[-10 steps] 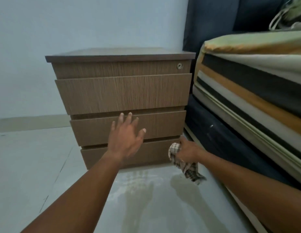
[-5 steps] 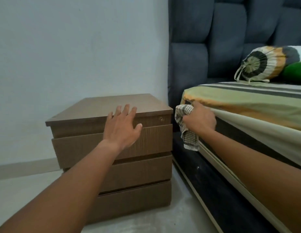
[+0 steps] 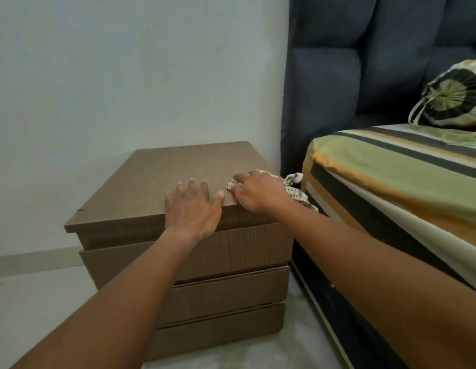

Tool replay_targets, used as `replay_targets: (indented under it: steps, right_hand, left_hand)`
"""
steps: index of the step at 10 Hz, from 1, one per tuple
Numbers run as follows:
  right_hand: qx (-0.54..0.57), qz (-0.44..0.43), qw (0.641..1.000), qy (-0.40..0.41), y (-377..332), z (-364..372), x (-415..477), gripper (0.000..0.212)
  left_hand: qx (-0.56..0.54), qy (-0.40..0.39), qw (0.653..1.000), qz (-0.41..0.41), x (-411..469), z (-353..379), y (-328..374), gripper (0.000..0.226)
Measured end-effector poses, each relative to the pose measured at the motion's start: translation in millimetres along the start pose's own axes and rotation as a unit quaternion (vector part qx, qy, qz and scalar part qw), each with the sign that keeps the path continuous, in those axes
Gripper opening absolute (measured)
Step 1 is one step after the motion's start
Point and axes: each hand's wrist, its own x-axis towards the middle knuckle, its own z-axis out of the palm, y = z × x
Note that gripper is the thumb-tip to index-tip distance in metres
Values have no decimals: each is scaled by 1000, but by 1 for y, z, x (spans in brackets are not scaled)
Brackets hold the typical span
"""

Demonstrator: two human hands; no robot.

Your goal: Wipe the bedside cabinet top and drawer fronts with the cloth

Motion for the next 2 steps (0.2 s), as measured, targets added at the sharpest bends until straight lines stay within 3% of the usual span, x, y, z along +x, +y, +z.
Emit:
replay_targets:
  steps: [2]
  right_hand:
    - [19,45,995,-93,-13,-25,11,58]
  left_hand:
    - [-67,-140,987,-44,12,-30,-1,70]
